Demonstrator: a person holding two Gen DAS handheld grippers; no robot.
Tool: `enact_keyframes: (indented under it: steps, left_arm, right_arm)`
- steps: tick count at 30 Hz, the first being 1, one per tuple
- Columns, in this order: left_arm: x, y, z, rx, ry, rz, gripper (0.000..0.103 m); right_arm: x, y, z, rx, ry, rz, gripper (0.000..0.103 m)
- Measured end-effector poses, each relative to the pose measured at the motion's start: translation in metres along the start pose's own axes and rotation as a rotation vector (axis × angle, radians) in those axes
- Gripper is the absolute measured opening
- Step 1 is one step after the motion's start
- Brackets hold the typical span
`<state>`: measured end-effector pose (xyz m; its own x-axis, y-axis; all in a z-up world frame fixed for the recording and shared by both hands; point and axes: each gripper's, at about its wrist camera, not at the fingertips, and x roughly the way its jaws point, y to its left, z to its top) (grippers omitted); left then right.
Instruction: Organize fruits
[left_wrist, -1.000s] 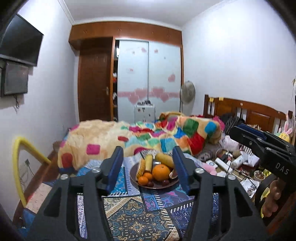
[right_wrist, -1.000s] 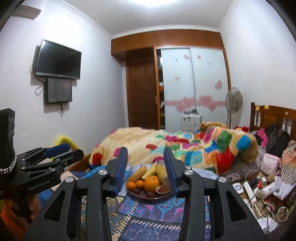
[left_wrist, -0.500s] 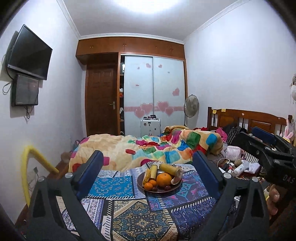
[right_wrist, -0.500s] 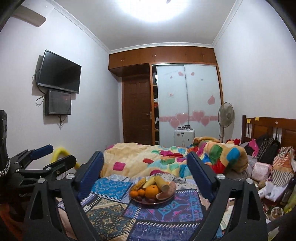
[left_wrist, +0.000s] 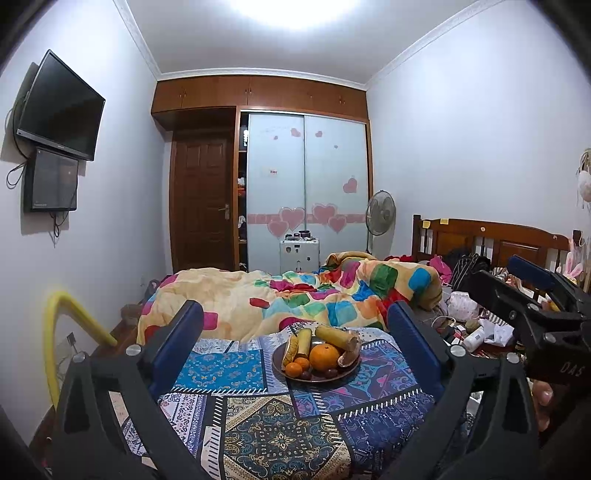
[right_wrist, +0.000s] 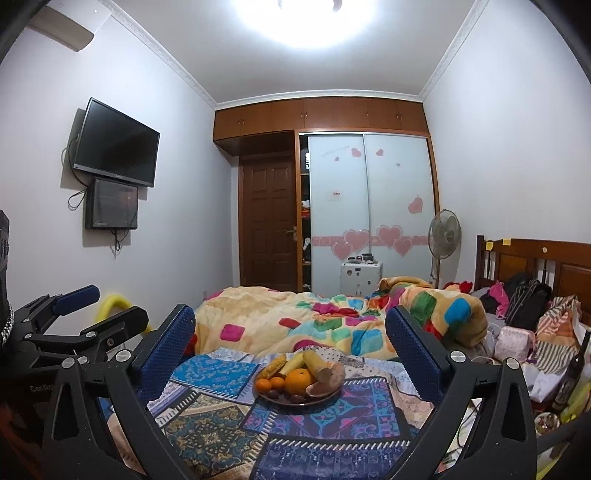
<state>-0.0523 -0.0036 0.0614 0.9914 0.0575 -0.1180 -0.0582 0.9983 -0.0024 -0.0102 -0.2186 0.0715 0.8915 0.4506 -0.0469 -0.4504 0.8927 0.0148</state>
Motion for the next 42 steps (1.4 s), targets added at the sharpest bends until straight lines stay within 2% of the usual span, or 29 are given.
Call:
enact_keyframes:
  steps: [42]
  left_arm:
    - [0.0010,-0.0053,-0.0024,0.005,0.009,-0.013,0.102]
  right_arm:
    - [-0.0038,0.0027,0.0001,0.007,-0.001,0.001,0.103]
